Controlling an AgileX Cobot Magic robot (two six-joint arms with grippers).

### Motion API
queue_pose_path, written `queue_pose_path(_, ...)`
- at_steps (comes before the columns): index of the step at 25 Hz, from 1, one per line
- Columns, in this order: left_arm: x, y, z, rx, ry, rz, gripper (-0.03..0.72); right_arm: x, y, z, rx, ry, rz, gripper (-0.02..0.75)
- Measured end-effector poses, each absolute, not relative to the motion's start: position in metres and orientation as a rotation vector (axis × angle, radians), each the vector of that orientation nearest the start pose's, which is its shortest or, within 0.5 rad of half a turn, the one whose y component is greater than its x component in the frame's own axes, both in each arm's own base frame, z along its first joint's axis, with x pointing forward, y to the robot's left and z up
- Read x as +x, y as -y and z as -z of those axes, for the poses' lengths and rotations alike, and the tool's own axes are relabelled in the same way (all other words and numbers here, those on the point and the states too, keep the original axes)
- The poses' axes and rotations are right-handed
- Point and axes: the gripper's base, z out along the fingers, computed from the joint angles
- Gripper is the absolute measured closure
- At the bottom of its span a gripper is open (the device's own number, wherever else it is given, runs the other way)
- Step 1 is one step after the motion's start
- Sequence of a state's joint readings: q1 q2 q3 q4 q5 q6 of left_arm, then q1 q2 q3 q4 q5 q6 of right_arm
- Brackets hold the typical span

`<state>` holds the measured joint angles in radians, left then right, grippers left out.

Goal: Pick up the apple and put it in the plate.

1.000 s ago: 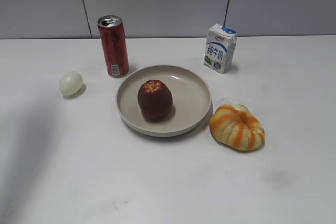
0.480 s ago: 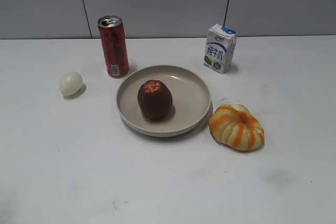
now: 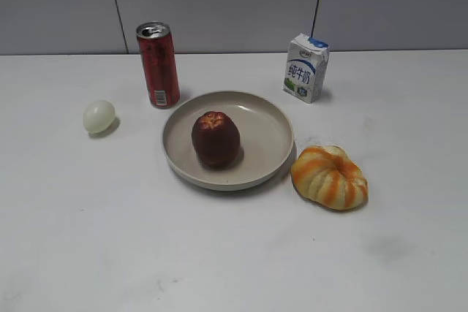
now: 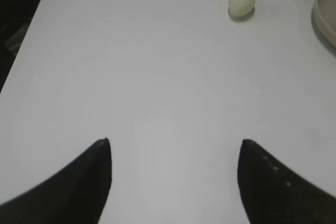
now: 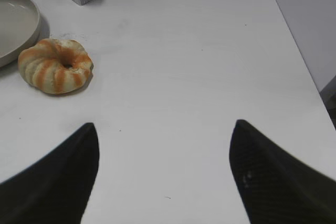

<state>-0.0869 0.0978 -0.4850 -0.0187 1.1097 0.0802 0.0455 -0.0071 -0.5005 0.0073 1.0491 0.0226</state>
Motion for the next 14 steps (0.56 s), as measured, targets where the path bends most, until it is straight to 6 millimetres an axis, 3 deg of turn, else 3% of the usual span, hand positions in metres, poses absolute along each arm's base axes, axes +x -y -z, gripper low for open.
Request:
queue_pose_path(3, -0.0036, 0.0012, -0.2690, 0.177, -2.101, 0.027, 0.127, -0.0056, -0.0003, -0.2783, -0.023, -2.025, -0.052, 0.153)
queue_pose_path(14, -0.0040, 0.0011, -0.2679, 0.176, -2.092, 0.026, 0.134, -0.0056, -0.0003, -0.2783, -0.023, -2.025, -0.052, 0.153)
